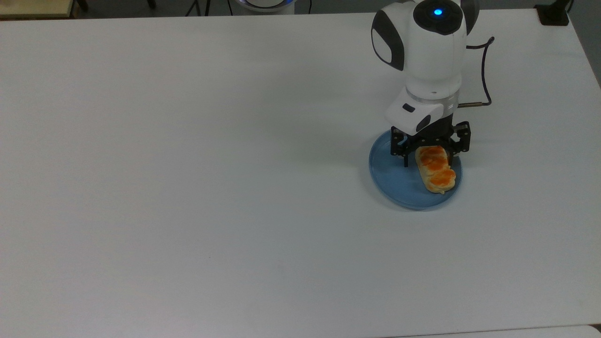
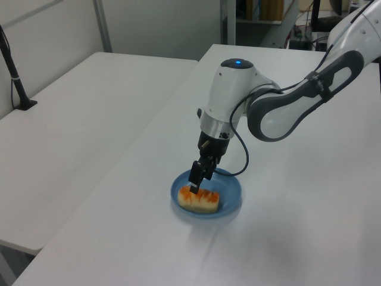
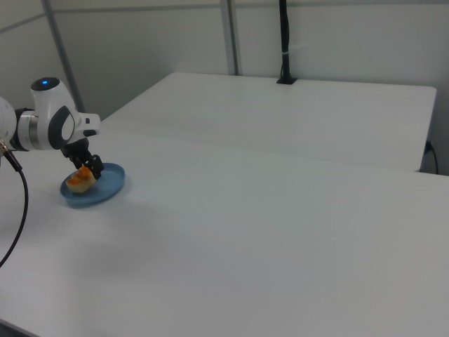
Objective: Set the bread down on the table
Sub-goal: 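Close the gripper on the bread and lift it off the plate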
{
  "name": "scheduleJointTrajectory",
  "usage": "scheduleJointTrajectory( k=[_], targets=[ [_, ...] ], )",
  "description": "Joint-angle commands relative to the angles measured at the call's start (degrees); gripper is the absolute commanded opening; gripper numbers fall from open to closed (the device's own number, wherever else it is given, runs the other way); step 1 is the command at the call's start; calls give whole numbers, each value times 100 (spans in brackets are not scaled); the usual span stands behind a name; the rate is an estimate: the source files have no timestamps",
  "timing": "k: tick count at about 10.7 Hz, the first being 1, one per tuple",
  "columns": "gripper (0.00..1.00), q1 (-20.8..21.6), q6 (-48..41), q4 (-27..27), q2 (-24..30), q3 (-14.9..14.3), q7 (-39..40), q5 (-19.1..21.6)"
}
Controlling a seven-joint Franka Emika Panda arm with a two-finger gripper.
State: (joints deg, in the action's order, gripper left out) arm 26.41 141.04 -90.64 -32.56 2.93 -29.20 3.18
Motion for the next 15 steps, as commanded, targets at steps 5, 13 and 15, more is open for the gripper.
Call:
scheduleJointTrajectory(
  k=[5,13,15],
  targets=[
    [13,233,327,125,-216,-12,-594,-484],
    [0,-179,-347,20,538,-29,-264,-556],
    [0,-740,-795,-15,908,-47,368,-547]
  ],
)
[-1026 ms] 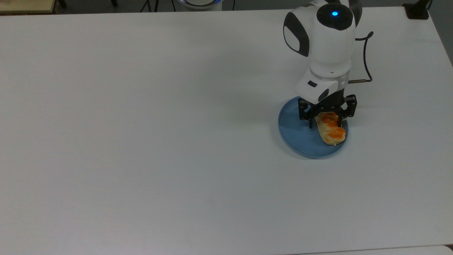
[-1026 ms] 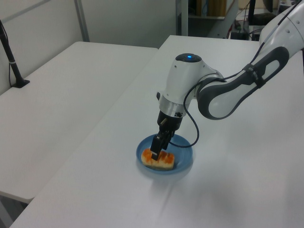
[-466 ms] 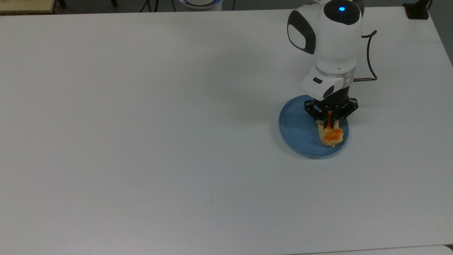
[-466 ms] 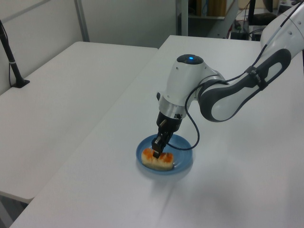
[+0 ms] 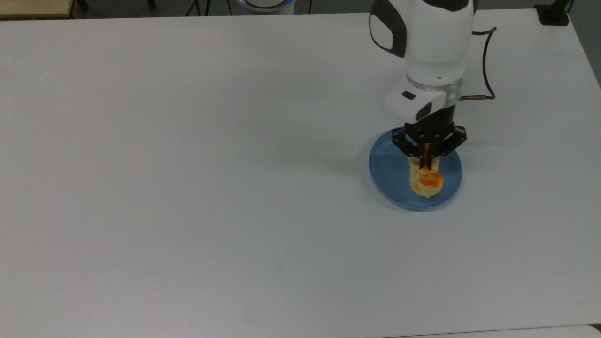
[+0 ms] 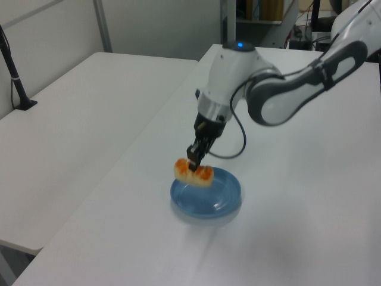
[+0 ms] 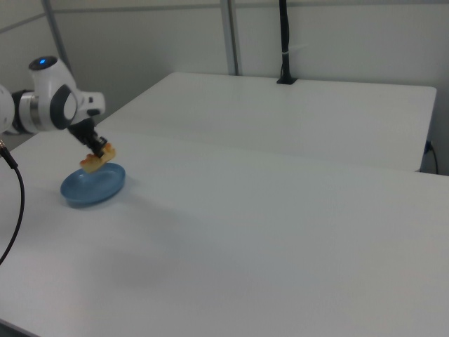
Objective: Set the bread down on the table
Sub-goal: 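Carry the bread away from the plate and lower it to the table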
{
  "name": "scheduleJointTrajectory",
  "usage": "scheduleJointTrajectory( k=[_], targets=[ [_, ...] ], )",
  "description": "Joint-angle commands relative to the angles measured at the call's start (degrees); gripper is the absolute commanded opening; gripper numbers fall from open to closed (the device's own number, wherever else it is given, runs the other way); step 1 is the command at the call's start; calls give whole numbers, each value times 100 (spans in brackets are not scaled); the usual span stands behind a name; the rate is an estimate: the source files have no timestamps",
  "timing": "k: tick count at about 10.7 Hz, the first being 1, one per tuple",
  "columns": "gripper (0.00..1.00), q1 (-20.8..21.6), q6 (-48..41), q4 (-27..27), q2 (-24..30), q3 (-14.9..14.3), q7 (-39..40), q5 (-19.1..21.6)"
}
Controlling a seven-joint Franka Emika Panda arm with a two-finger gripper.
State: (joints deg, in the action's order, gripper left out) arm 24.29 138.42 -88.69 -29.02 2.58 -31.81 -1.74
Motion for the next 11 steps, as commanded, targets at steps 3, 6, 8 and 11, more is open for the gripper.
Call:
scheduleJointTrajectory(
  k=[3,6,8,11],
  targets=[
    [0,-1433,-1246,-262,801,-3,1780,-20],
    [0,-2119,-1423,-701,995,-47,2844,-11],
    [0,-2576,-1441,-833,986,-39,3302,-11],
    [0,-3087,-1432,-1027,951,-39,3751,-2]
  ],
)
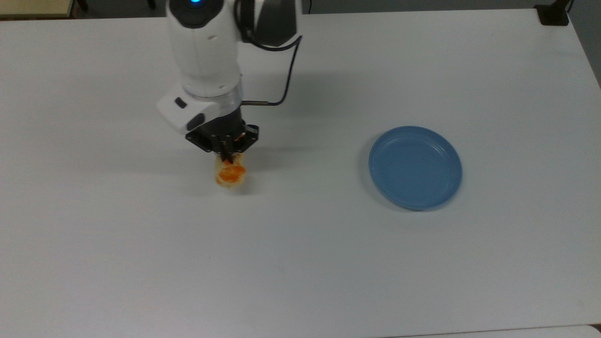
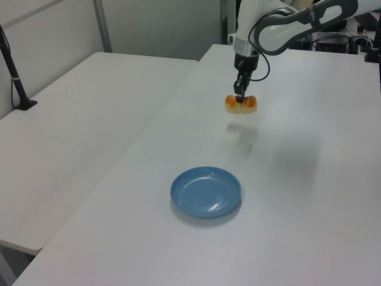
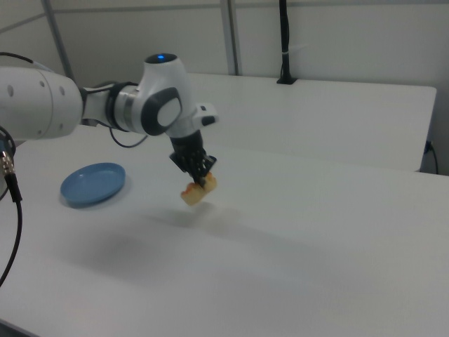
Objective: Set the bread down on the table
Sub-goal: 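Carry the bread away from the plate and lower it to the table, then open the gripper to release the bread on the table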
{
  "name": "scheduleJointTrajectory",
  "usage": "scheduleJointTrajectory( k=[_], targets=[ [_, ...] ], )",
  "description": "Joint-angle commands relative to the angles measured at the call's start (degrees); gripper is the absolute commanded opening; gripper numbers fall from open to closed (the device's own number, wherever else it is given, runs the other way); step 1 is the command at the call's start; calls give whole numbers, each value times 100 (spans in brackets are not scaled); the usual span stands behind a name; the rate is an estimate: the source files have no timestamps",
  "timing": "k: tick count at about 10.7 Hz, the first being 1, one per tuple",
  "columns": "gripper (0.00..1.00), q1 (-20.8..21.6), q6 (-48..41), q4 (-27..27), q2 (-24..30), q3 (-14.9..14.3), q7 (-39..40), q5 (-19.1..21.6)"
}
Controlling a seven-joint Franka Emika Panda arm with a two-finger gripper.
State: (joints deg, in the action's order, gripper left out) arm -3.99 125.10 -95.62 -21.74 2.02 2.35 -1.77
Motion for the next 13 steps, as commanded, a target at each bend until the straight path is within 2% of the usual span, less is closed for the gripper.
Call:
scheduleJointTrajectory(
  k=[1,7,8,9,11,13],
  targets=[
    [0,-364,-108,-378,197,9,337,1],
    [0,-699,-64,-492,-137,9,336,27],
    [27,-795,-108,-493,-120,0,337,27],
    [38,-883,-247,-467,-102,-70,345,19],
    [100,-980,-739,-440,46,-263,608,27],
    [100,-1094,-1099,-344,292,-290,574,27]
  ],
)
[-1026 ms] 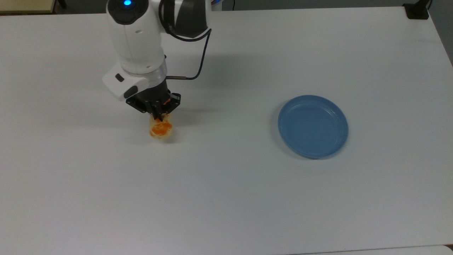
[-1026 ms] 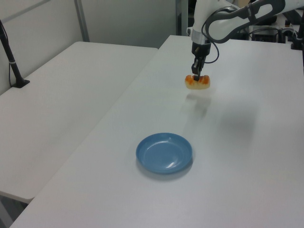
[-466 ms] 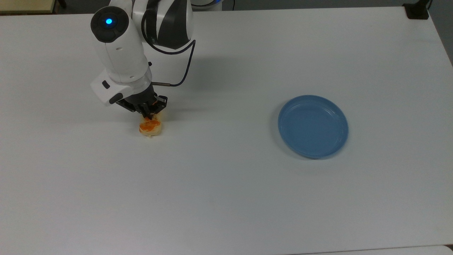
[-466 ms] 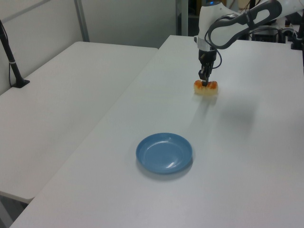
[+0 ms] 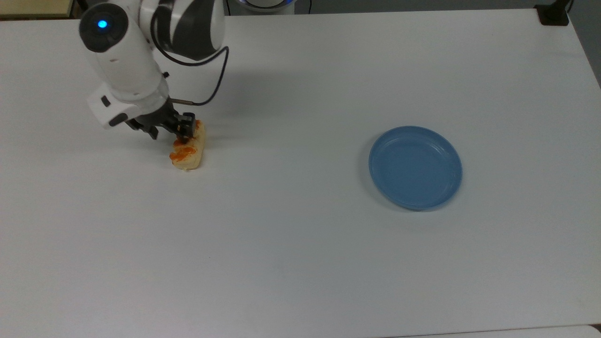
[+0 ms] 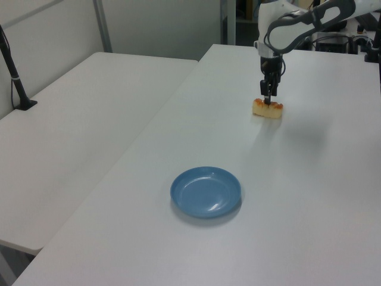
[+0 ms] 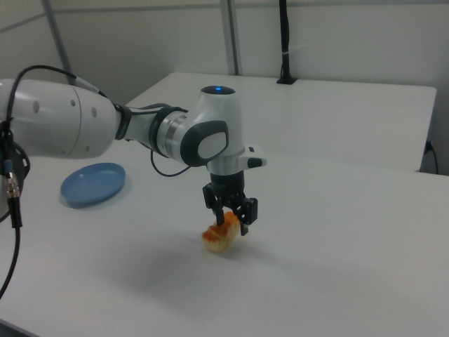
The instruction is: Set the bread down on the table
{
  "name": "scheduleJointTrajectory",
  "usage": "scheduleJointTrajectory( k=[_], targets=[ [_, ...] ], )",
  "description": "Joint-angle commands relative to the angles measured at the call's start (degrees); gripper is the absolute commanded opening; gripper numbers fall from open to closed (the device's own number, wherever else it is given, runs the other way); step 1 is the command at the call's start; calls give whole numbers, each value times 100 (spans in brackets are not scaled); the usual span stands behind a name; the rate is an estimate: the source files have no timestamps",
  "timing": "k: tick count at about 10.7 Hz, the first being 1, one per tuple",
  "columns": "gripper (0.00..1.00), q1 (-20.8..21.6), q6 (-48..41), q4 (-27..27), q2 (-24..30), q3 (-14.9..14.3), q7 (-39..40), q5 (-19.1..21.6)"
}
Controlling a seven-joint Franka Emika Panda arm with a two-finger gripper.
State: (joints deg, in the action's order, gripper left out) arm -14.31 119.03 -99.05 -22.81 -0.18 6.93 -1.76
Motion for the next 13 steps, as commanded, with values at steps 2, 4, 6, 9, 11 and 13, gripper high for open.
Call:
scheduleJointTrajectory(
  k=[2,4,6,9,11,13],
  targets=[
    [100,-45,-661,43,750,-70,-111,8],
    [100,-46,-828,218,1128,-70,-664,35],
    [100,33,-987,281,1628,-70,-824,44],
    [100,628,-1451,289,2332,-306,-816,44],
    [100,1209,-1733,289,2596,-544,-737,26],
    [100,1387,-1752,316,2624,-518,-728,9]
  ],
)
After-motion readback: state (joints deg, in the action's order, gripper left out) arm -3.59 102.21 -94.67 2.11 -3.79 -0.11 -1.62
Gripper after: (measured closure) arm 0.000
